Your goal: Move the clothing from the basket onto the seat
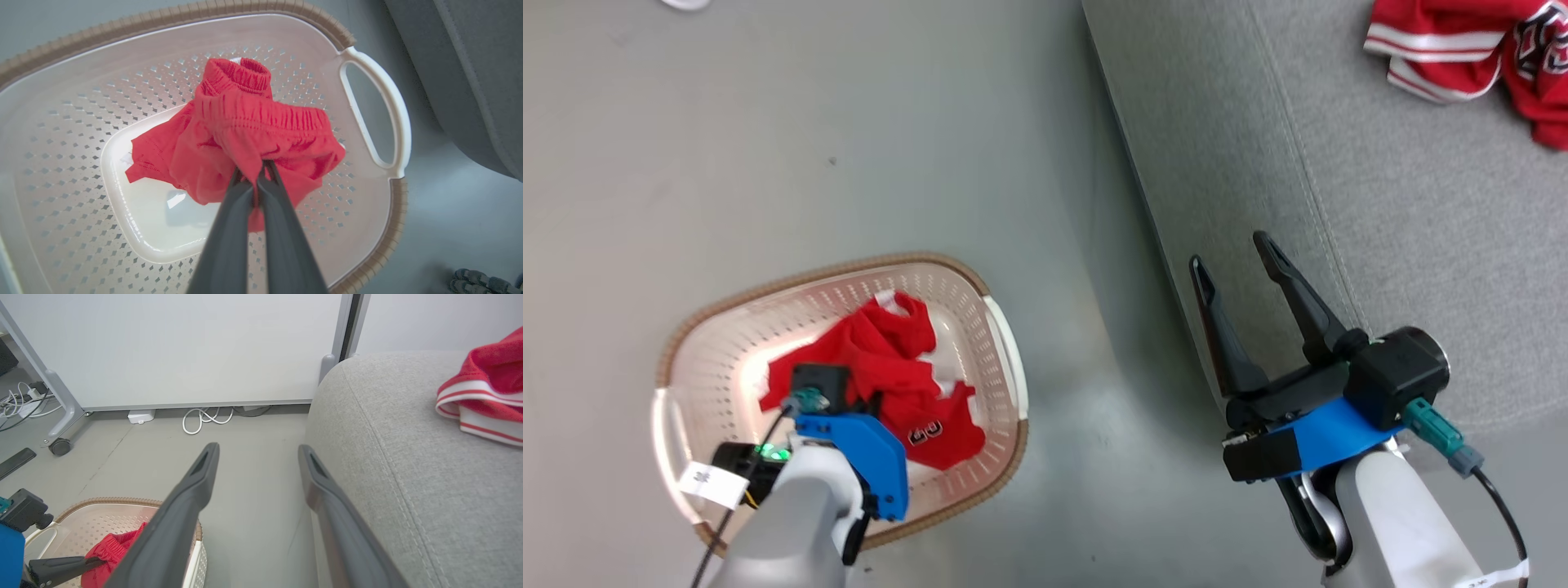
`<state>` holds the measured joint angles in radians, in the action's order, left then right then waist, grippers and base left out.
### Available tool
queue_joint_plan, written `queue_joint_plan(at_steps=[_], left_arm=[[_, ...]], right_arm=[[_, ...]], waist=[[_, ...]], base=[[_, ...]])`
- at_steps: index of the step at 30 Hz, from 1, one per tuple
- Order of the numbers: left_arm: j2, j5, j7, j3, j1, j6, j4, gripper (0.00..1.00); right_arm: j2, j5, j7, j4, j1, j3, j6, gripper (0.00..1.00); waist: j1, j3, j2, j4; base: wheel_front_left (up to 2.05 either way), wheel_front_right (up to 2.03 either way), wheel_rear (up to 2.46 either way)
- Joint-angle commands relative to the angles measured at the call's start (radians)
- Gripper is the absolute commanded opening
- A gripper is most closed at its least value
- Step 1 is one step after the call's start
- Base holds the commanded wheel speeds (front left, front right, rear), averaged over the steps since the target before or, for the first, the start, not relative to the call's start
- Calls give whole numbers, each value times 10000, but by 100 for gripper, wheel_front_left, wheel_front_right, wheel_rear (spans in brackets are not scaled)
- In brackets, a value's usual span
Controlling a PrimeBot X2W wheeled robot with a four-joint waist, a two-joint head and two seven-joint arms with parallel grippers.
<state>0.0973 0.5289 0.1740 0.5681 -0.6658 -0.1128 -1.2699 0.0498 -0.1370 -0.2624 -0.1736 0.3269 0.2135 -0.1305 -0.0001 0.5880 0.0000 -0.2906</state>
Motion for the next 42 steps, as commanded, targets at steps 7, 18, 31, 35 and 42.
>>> queue_joint_plan(at_steps=[7,18,31,35,42], left_arm=[[-297,84,305,475,760,-172,244,0],[-200,859,447,1561,1569,-172,1926,0],[272,1342,310,2967,724,-173,3953,0],[315,1414,186,3229,268,-173,4451,0],[148,1532,-47,3448,-484,-173,4971,0]], right_arm=[[10,286,-35,-554,-590,-202,-5,100],[10,146,84,-959,-1315,-82,-5,100],[10,77,390,-971,-1924,-11,-5,100],[10,68,445,-932,-1957,68,-5,100],[10,176,580,-927,-2019,104,-5,100]], waist=[[1,-2173,0,963],[1,-4052,0,1567],[1,-5141,0,2346],[1,-5247,0,2469],[1,-5364,0,2643]], base=[[0,0,0],[0,0,0],[0,0,0],[0,0,0],[0,0,0]])
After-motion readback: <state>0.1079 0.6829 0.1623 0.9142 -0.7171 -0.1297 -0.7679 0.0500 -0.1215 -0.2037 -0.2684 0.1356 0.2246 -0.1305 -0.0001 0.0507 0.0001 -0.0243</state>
